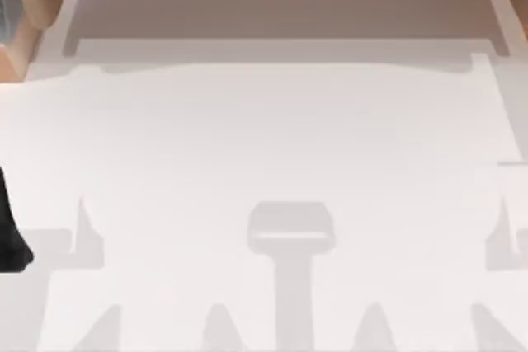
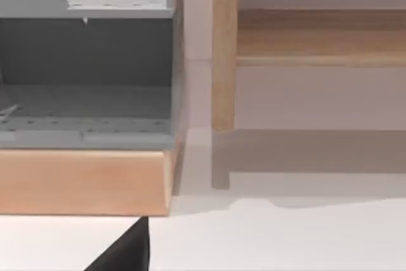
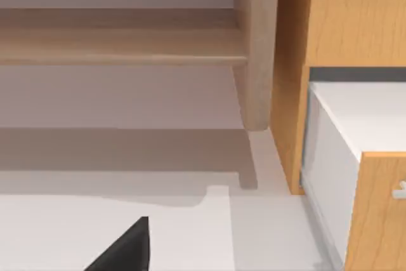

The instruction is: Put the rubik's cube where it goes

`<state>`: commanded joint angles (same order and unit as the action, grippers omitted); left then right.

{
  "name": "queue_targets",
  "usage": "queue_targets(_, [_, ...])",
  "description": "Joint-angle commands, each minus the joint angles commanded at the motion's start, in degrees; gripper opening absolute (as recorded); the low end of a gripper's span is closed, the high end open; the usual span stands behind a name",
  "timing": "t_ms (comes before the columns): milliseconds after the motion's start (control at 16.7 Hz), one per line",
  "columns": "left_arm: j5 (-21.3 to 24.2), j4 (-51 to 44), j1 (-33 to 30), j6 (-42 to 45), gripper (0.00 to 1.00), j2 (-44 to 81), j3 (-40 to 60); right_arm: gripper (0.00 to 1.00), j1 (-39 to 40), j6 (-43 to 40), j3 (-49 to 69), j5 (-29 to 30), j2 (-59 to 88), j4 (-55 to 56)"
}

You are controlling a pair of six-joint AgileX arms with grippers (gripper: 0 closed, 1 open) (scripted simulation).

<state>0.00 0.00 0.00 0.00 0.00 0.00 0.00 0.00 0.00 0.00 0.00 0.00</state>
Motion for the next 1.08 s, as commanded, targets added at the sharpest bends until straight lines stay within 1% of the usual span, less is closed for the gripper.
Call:
queue_targets(240, [0.0, 0.0, 0.0, 0.0, 1.0, 0.0, 0.0, 1.0, 0.78, 0.05, 1.74, 0.66, 1.72, 0.06])
queue_targets(480, [0.0, 0.0, 0.0, 0.0, 1.0, 0.0, 0.0, 1.0, 4.95, 0.17, 12.43, 4.66, 12.39, 0.15])
queue_targets(720, [0.0, 0.0, 0.0, 0.0, 1.0, 0.0, 0.0, 1.0, 11.38, 0.29, 30.96, 11.37, 31.33, 0.12])
queue_targets(1080, [0.0, 0.0, 0.0, 0.0, 1.0, 0.0, 0.0, 1.0, 23.05, 0.63, 66.25, 23.96, 67.01, 0.01])
